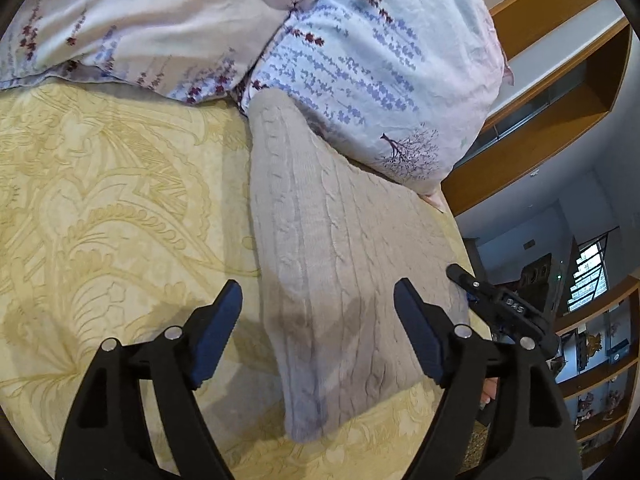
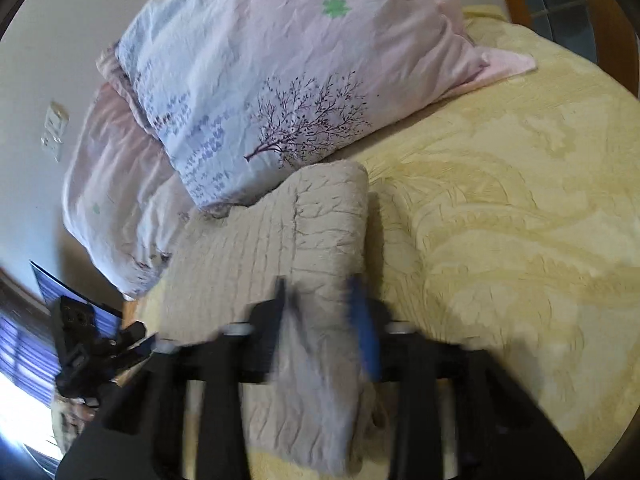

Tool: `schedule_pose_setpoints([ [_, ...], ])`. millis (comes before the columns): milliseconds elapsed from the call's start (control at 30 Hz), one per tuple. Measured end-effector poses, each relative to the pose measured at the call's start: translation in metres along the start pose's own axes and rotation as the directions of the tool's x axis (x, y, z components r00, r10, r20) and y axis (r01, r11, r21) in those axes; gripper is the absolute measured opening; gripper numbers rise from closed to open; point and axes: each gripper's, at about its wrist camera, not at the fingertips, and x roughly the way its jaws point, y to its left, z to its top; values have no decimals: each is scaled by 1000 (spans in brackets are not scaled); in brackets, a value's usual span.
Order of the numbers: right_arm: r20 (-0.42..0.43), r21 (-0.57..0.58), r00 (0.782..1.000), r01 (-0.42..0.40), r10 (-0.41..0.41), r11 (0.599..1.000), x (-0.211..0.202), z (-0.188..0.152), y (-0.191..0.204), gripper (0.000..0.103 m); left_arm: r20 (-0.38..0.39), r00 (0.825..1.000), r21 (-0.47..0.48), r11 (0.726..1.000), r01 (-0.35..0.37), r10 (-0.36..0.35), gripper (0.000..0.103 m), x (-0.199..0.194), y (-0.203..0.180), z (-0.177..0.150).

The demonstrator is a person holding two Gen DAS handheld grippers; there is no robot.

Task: Fold small clothes

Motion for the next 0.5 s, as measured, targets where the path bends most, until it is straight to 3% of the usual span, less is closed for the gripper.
schedule_pose_setpoints([
  [133,88,-14,994,62,-60,998,-11,3,-5,7,2,1000,14,1000,-14,14,79,9,-4,3],
  [200,61,-1,993,102,-102,995,-4,2,-12,3,0,1000,23,999,-21,21,79,14,-6,4],
  [367,12,-6,996,88,-88,996,8,-3,-14,3,-10,1000,27,999,-21,22,79,21,-7,6],
  [467,23,44,1000,16,-17,999,1,1,-18,11,-19,1000,19,1000,-17,17,79,25,-5,7],
  [500,25,73,999,-29,27,997,-2,3,-21,26,-19,1000,17,1000,-17,17,79,25,-4,7],
])
